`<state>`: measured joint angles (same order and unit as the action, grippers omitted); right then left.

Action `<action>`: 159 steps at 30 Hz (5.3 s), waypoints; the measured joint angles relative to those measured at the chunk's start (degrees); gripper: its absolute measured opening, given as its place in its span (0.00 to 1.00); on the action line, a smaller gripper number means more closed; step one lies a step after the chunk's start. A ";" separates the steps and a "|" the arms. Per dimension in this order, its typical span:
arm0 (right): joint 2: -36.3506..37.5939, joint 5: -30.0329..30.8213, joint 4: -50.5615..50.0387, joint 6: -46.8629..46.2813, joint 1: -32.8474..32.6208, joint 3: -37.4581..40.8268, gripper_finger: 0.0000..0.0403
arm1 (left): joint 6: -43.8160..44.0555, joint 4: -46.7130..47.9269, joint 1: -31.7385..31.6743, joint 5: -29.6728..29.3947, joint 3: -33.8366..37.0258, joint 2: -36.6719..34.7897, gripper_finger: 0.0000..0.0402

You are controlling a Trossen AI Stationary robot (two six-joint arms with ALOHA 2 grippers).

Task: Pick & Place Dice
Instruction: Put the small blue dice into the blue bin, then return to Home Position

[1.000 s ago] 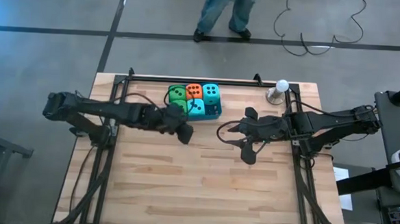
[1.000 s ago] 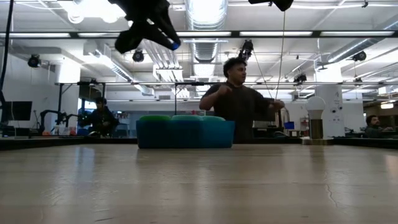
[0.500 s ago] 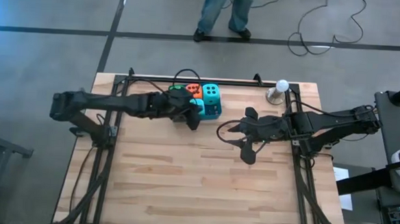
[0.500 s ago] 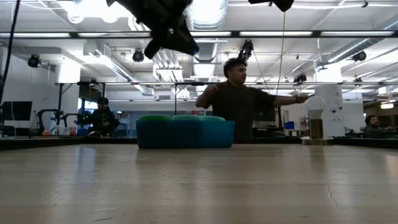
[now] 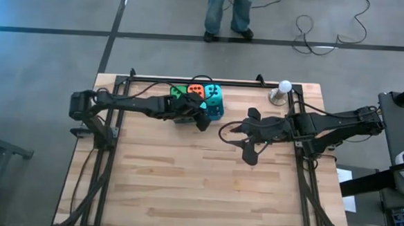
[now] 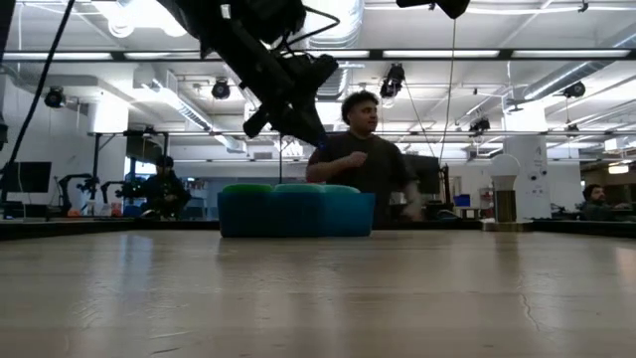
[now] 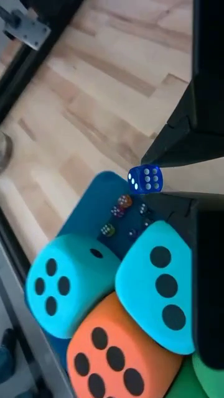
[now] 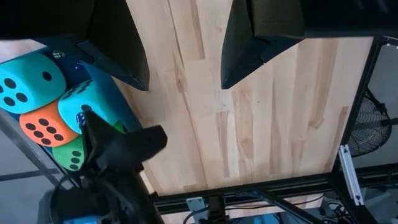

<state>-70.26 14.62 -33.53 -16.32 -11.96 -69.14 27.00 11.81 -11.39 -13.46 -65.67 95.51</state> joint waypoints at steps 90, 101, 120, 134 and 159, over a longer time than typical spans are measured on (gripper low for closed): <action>11.02 0.34 1.81 3.43 -0.14 2.94 0.03 | -7.93 6.60 7.20 3.80 4.59 -28.24 0.00; 24.89 -5.95 18.72 3.48 -0.14 19.34 0.02 | -5.99 -18.31 14.12 3.35 30.37 -51.00 0.00; 46.18 -5.65 30.07 3.48 -0.14 36.00 0.02 | -5.98 -23.17 14.07 2.04 51.23 -80.35 0.00; 62.69 -4.18 30.02 4.96 -0.14 41.97 0.02 | -8.91 -23.45 14.05 1.39 57.48 -95.31 0.00; 70.20 -1.19 41.08 5.50 -0.14 58.13 0.02 | -8.33 -25.60 14.05 -0.46 65.40 -95.40 0.00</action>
<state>-0.05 13.44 7.55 -10.81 -12.10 -11.01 18.68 -13.79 2.66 -13.92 -0.27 0.11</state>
